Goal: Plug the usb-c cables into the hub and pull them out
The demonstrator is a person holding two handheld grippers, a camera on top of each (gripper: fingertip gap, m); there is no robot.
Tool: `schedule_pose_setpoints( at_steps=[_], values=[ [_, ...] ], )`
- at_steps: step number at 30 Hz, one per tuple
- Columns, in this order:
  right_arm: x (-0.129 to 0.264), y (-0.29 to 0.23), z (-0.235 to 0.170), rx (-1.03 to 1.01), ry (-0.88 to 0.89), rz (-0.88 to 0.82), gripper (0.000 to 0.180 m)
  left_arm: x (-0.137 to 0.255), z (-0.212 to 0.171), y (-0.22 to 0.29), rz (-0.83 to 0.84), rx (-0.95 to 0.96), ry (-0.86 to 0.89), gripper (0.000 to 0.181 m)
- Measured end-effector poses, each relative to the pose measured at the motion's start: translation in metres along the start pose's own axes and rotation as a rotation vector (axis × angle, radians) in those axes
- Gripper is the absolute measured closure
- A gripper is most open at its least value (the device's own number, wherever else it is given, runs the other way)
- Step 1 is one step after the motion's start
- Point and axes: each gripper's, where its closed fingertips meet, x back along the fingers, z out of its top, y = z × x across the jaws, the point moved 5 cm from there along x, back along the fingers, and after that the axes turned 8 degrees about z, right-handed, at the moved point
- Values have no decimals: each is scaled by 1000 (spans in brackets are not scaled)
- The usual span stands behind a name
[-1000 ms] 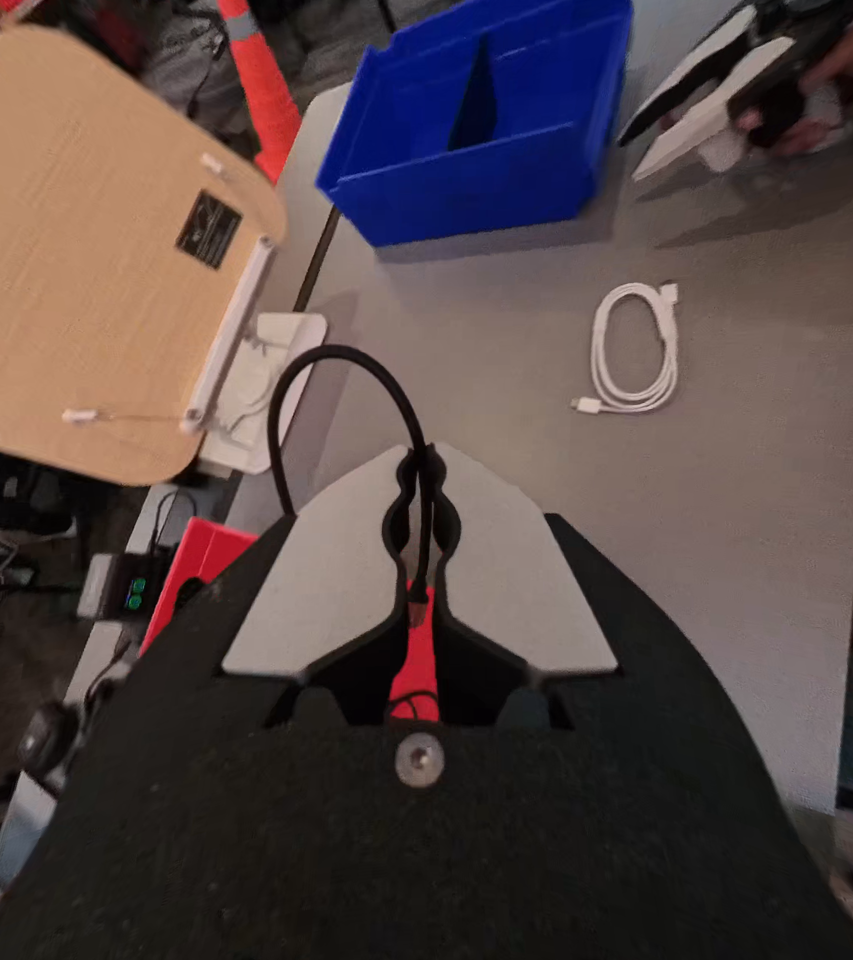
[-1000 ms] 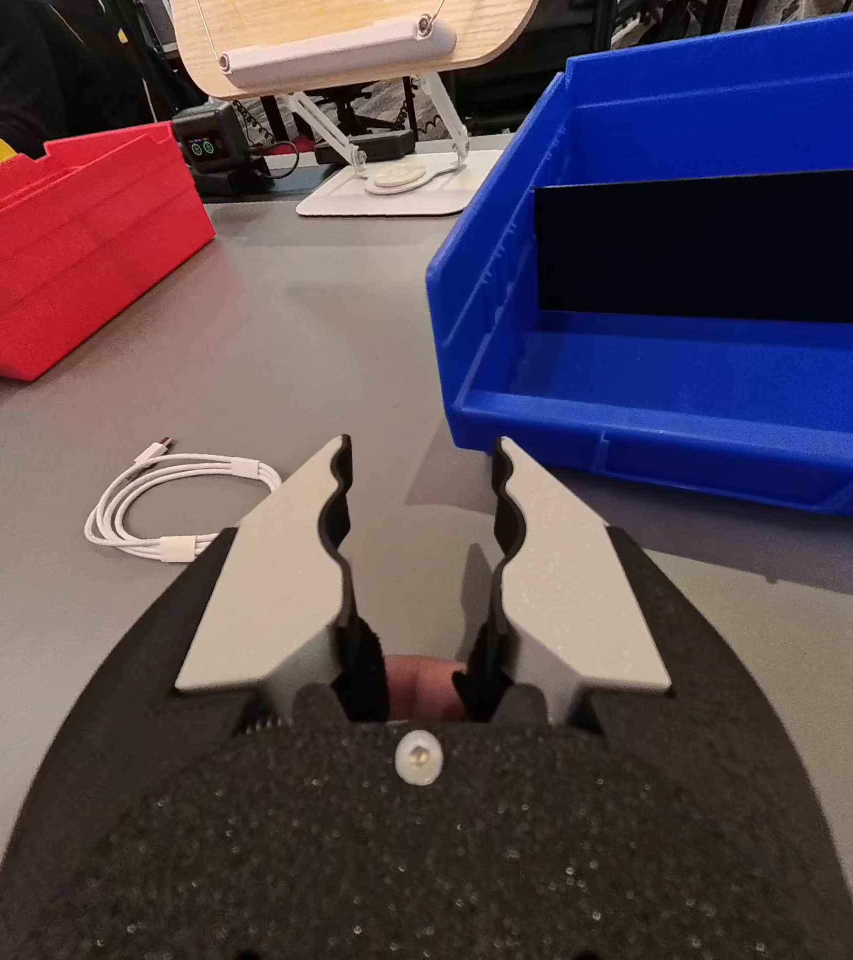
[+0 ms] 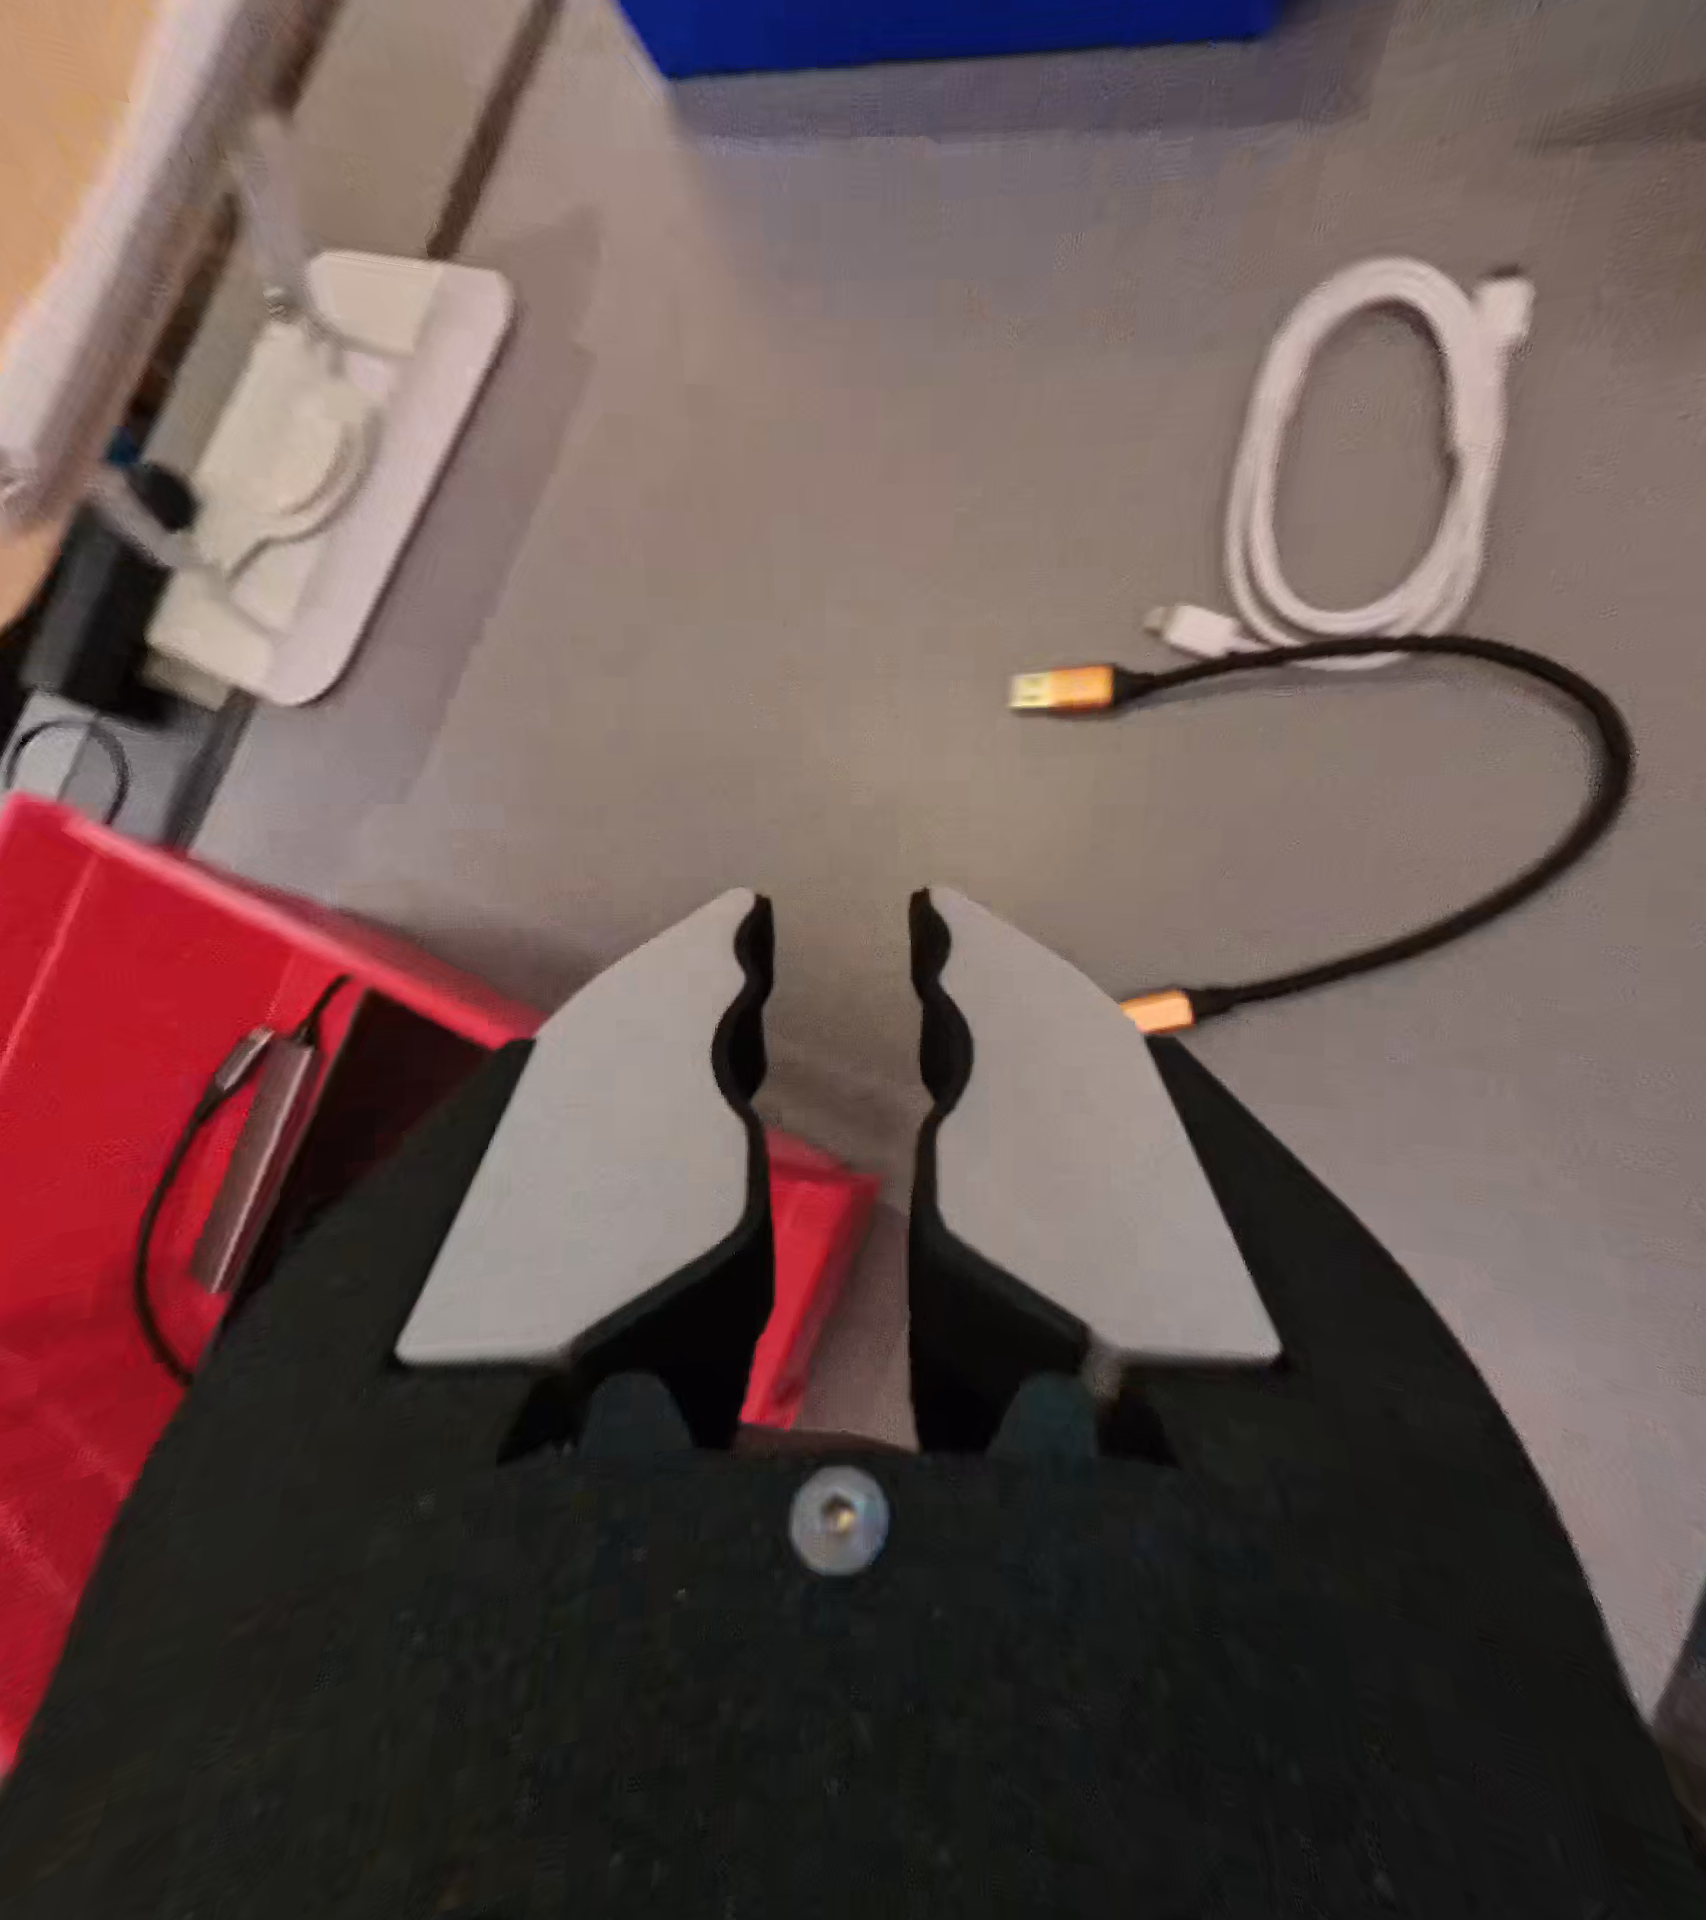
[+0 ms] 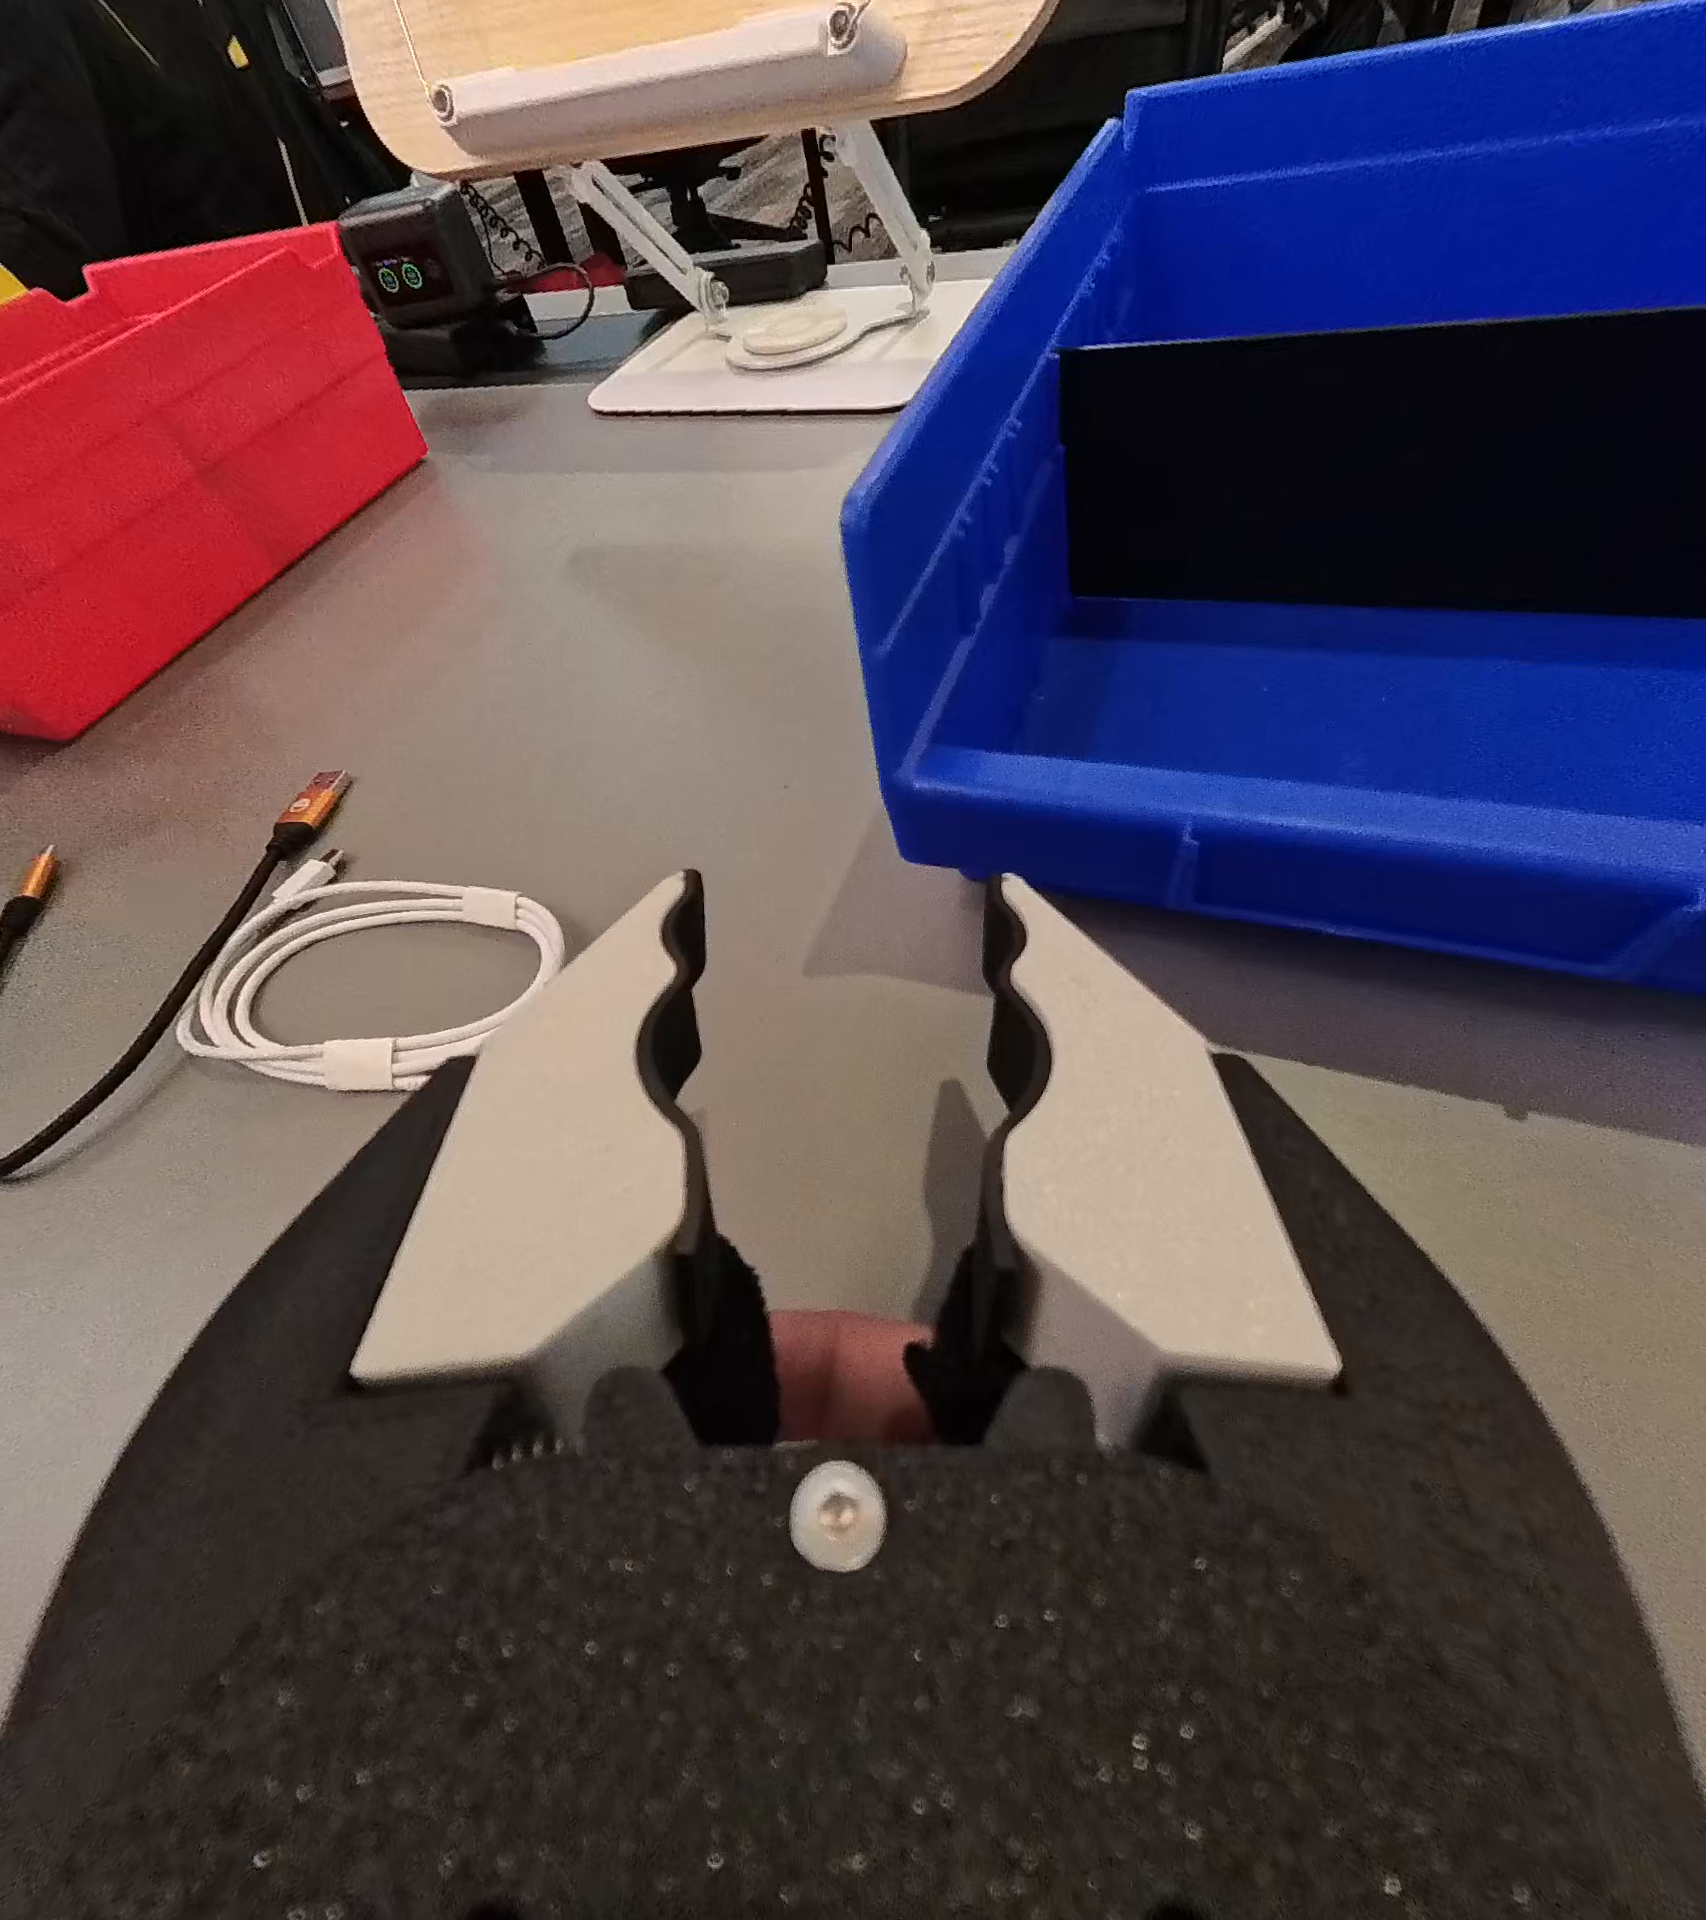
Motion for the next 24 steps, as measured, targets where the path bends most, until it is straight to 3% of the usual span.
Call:
schedule_pose_setpoints(
  at_steps=[5, 12, 15, 18, 24],
  values=[
    [-2, -1, 2, 4, 6, -1, 126, 7, -43, -90, 122, 228, -135, 148],
    [-6, -4, 4, 13, 8, 9, 126, -39, -112, -188, 146, 124, -391, 147],
    [-8, -4, 3, 13, 0, 14, 126, -70, -126, -209, 32, 84, -417, 145],
    [-9, -2, 3, 6, 1, 13, 126, -90, -118, -231, -77, 187, -384, 145],
    [-8, 7, 5, -35, 12, 2, 126, -127, -139, -241, -196, 60, -584, 144]
  ],
)
